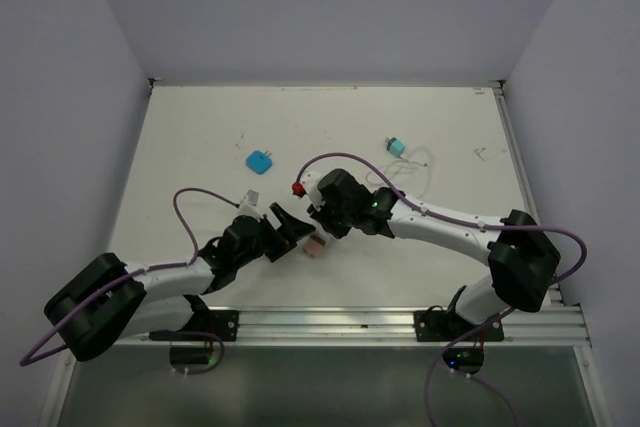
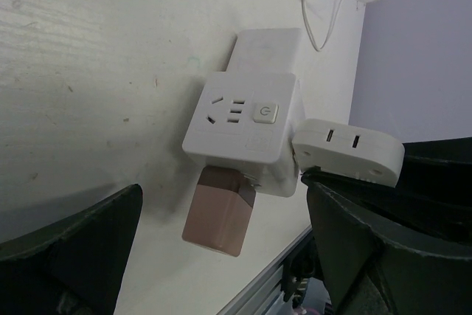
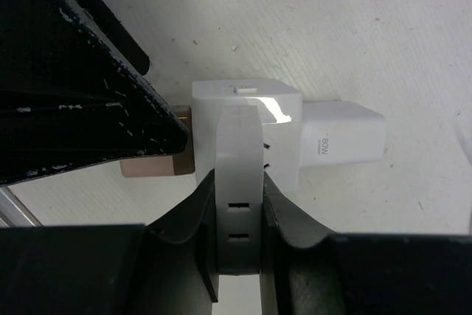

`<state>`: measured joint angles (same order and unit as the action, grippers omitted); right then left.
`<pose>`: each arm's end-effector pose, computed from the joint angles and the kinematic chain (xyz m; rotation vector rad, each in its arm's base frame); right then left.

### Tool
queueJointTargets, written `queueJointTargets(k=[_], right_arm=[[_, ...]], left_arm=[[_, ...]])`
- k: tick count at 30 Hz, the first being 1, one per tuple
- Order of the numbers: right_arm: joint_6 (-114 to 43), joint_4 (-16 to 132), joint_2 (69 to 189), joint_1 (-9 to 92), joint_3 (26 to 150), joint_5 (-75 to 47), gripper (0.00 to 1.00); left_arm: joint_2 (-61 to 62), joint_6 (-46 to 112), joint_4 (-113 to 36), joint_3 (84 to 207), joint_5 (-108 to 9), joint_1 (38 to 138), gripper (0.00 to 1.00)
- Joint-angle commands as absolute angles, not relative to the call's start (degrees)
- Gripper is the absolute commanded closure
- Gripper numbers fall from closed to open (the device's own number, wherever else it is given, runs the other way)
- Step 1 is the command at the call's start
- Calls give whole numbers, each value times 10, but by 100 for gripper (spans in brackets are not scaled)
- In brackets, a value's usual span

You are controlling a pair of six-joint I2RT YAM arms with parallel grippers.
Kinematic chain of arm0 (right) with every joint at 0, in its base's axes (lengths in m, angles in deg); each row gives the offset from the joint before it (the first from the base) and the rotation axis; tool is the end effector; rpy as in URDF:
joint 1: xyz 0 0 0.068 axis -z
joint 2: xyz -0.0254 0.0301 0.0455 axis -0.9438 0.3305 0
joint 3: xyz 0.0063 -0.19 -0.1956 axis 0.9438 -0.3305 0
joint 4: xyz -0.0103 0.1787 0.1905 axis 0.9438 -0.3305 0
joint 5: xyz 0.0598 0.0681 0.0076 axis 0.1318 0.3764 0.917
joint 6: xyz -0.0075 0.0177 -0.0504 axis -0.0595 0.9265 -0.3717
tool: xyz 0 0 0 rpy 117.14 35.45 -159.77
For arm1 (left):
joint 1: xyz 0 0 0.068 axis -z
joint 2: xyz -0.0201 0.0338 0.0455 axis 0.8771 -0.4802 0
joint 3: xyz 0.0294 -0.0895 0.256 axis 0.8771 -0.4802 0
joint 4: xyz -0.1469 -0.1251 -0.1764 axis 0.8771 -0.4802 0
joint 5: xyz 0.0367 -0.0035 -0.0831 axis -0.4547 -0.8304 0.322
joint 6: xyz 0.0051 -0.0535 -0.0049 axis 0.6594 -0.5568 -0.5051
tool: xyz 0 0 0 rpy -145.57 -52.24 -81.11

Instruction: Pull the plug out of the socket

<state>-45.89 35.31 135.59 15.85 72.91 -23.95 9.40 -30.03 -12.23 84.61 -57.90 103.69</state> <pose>0.1878 0.2639 0.2328 -1.1940 2.1811 0.3300 0.1484 -0.1354 0.1383 -0.6351 2.2029 -1.1955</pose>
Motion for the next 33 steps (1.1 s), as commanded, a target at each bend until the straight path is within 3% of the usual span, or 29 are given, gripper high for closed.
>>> queueJointTargets(k=[1, 24, 29, 33], right_arm=[[-436, 420, 1318, 160, 721, -219, 100], [-383, 461, 1301, 172, 703, -182, 100], [-376, 468, 1301, 173, 698, -173, 100], [-374, 469, 1301, 173, 697, -168, 100]], left_arm=[[79, -332, -50, 830, -564, 1034, 4], [-3, -347, 74, 811, -576, 1033, 7], [-17, -354, 107, 797, -575, 1034, 17], [-22, -353, 124, 793, -575, 1033, 30]])
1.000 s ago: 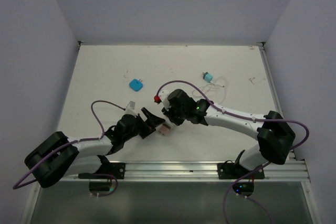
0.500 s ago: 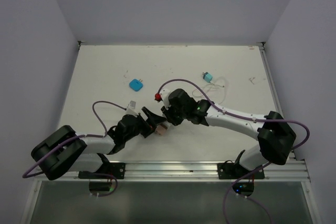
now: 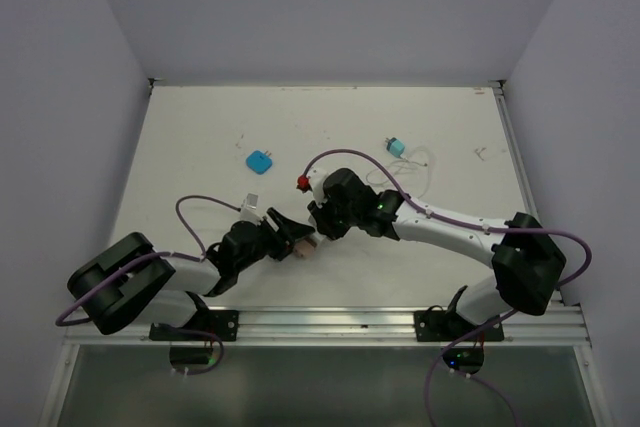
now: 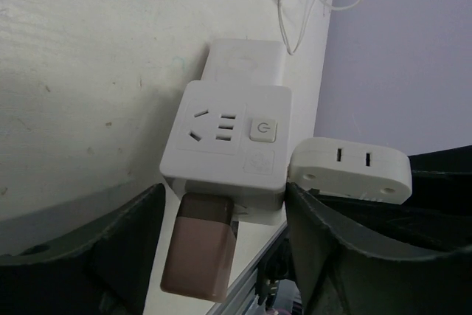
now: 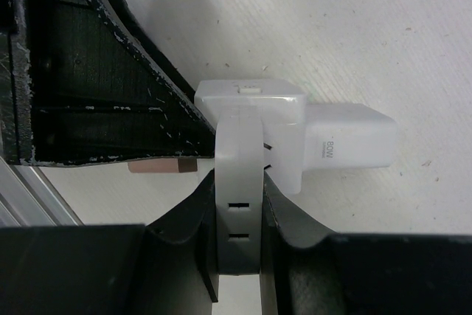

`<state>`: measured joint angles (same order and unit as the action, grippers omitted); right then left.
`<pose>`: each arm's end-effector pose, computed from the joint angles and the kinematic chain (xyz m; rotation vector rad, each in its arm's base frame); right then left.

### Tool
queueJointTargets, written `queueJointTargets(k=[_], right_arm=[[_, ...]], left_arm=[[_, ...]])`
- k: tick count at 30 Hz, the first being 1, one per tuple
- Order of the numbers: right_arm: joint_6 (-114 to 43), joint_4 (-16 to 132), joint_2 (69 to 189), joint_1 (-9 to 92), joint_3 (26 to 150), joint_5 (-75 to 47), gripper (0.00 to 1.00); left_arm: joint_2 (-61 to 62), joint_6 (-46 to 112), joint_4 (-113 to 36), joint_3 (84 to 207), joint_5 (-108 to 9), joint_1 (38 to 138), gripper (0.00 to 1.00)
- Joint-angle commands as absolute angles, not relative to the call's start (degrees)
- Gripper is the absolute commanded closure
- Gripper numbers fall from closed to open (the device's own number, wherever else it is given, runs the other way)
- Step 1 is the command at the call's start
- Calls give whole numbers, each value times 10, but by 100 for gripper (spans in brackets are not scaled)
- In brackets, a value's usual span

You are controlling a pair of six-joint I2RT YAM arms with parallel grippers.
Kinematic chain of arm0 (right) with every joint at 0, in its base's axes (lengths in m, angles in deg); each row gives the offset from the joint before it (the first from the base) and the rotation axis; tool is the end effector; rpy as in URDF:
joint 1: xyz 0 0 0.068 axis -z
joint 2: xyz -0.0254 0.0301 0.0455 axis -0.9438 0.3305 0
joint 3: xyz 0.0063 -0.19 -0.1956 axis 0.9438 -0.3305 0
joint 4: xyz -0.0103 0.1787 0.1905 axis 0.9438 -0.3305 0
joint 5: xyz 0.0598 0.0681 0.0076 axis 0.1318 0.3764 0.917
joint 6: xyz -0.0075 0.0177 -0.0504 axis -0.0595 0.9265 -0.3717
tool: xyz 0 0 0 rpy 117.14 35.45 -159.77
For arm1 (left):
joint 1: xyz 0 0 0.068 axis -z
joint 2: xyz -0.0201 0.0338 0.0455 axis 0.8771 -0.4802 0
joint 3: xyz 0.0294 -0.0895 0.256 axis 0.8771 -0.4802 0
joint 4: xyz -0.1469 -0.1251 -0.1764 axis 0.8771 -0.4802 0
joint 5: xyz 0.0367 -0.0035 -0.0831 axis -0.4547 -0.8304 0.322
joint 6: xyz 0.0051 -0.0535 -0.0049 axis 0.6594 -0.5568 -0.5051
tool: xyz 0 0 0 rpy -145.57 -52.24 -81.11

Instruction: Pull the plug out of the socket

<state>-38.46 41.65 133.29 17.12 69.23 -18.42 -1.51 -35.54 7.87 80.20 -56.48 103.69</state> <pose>0.1879 0.2577 0.2326 -1.0458 2.2023 0.5276 0.1482 -0.1365 0.1183 -0.7082 2.1333 -1.3350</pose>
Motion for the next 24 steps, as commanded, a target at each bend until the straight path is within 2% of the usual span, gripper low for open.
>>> queueJointTargets(k=[1, 4, 6, 10, 16, 17, 19, 20, 21, 24], right_arm=[[-373, 469, 1301, 174, 697, -166, 100], [-369, 475, 1300, 176, 695, -159, 100], [-364, 479, 1298, 177, 692, -154, 100], [-361, 483, 1297, 181, 693, -147, 100], [-353, 490, 1293, 187, 693, -137, 100], [-350, 491, 1292, 188, 692, -132, 100], [-347, 494, 1291, 192, 691, -128, 100], [-344, 496, 1292, 195, 690, -125, 100], [-342, 497, 1292, 196, 689, -120, 100], [-339, 501, 1290, 201, 686, -111, 100]], left_arm=[[-22, -353, 126, 791, -575, 1033, 36], [-22, -352, 133, 788, -576, 1033, 48], [-22, -353, 140, 784, -576, 1033, 51], [-22, -360, 156, 774, -575, 1033, 65], [-13, -361, 157, 769, -575, 1033, 78], [-11, -361, 156, 769, -575, 1033, 78], [-3, -357, 157, 768, -575, 1033, 64], [0, -355, 156, 768, -575, 1034, 56], [4, -352, 153, 767, -575, 1034, 39], [16, -345, 142, 765, -592, 1033, 19]])
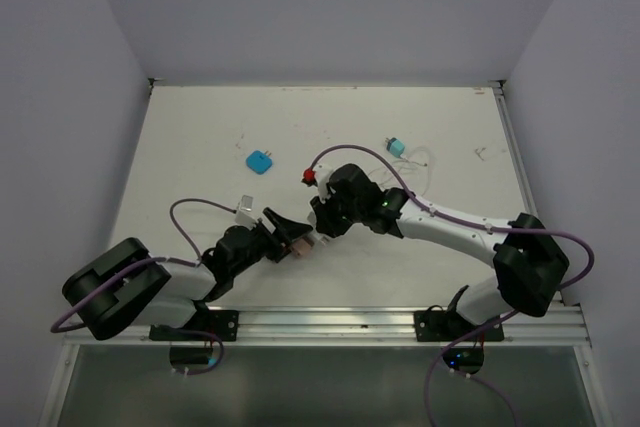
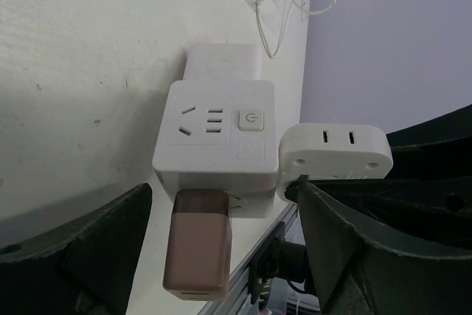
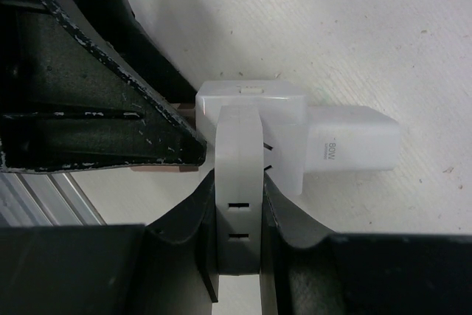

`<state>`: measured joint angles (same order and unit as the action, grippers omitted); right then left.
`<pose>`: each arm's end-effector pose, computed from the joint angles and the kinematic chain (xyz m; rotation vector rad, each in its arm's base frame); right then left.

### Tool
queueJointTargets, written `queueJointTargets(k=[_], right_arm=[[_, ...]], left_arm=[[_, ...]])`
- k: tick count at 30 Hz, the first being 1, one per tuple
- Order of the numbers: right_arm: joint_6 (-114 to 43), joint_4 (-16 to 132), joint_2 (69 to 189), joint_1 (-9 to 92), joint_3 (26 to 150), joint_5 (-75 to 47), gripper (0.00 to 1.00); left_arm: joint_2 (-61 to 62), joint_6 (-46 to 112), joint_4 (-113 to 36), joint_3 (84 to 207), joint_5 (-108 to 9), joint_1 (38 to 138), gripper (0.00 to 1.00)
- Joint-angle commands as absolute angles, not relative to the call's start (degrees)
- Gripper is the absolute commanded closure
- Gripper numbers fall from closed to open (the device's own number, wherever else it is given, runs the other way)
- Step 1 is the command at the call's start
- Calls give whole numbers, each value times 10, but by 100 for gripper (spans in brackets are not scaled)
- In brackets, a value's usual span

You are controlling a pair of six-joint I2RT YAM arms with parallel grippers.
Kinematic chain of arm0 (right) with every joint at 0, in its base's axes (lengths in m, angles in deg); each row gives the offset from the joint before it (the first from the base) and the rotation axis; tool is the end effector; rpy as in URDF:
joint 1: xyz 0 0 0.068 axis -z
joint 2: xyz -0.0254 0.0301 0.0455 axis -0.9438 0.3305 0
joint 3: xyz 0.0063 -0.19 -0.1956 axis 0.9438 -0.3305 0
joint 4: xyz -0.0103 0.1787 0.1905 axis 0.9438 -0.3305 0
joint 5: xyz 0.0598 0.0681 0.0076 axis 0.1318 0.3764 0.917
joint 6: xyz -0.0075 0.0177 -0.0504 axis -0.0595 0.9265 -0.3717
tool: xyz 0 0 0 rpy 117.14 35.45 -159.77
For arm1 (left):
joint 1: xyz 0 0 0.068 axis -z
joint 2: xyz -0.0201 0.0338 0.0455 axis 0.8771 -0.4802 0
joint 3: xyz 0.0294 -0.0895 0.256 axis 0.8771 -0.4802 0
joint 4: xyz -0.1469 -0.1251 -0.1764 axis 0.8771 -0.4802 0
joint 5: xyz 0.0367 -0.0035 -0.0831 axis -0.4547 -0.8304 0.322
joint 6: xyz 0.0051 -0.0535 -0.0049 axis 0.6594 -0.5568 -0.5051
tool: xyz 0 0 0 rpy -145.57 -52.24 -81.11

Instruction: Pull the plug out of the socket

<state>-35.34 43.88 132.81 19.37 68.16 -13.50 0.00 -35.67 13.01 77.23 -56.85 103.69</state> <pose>0.1949 0.2514 0.2323 -0.9804 2.2250 0.6435 0.1412 -0.1297 0.1198 -0.6935 2.0687 -1.3844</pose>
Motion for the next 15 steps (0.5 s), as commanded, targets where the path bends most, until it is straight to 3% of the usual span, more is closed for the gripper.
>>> queueJointTargets(k=[1, 15], right_arm=[[-339, 502, 1289, 201, 686, -110, 100], [-330, 509, 1276, 210, 677, -82, 100]], left_arm=[[21, -344, 139, 764, -592, 1034, 16], [28, -347, 148, 765, -591, 1033, 10]])
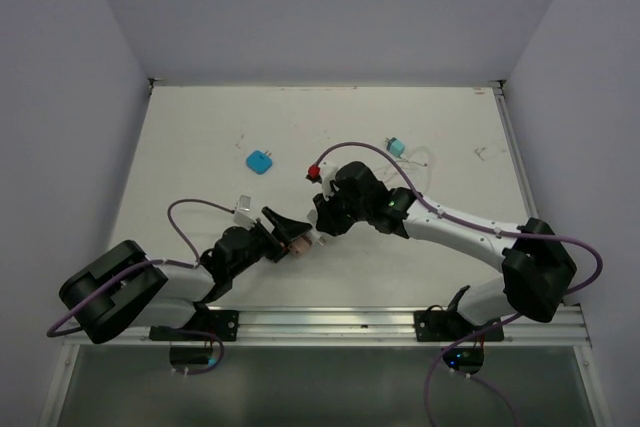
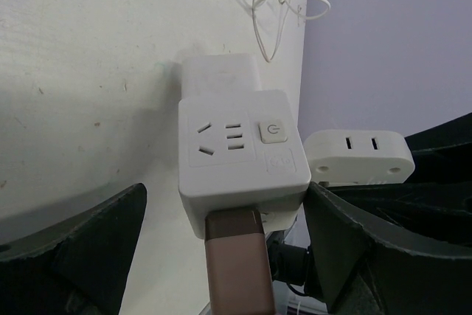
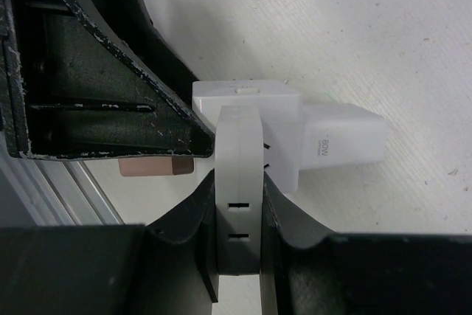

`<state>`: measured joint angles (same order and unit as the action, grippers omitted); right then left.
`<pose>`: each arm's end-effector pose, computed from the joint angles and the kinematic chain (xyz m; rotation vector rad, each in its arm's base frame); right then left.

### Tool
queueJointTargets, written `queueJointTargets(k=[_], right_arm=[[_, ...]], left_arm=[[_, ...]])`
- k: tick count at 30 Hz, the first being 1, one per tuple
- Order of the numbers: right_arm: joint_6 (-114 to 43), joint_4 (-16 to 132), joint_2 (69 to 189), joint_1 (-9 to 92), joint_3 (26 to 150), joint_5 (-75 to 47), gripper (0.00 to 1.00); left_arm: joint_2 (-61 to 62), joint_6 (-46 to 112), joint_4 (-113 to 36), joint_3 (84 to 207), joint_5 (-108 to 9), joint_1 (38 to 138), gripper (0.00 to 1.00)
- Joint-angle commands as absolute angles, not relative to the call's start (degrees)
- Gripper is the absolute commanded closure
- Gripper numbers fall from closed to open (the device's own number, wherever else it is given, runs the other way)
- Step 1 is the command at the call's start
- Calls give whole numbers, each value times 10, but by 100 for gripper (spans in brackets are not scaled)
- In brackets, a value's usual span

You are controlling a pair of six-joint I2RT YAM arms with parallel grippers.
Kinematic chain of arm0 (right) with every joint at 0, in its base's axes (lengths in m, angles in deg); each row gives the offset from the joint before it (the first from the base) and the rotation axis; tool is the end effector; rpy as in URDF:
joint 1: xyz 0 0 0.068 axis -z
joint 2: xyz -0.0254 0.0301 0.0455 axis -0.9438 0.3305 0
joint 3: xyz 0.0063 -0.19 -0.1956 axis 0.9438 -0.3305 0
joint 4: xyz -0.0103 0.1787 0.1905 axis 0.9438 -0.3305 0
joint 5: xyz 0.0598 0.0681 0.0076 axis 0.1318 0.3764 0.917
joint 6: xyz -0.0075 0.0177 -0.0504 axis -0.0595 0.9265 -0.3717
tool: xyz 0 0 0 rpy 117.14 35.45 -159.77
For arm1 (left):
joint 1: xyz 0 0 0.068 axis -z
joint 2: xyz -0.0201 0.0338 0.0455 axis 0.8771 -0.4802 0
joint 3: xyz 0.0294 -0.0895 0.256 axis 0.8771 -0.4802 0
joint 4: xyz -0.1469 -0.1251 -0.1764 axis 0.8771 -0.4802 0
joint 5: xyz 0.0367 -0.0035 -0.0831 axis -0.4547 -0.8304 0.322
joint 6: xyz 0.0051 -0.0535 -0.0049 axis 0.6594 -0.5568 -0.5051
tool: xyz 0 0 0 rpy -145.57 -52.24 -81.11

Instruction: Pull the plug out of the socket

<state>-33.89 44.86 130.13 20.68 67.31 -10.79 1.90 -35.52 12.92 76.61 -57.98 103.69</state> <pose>0.1950 0.2427 0.2429 -0.9395 2.1999 0.7175 0.1395 -0.1272 0.1227 -0.6961 2.0370 -1.3846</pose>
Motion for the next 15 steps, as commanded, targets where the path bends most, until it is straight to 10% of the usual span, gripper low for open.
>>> queueJointTargets(k=[1, 15], right_arm=[[-331, 508, 1278, 210, 677, -82, 100], [-349, 487, 1289, 208, 678, -98, 100]], left_arm=[[28, -347, 146, 768, -590, 1033, 10], [31, -352, 87, 787, -589, 1033, 30]])
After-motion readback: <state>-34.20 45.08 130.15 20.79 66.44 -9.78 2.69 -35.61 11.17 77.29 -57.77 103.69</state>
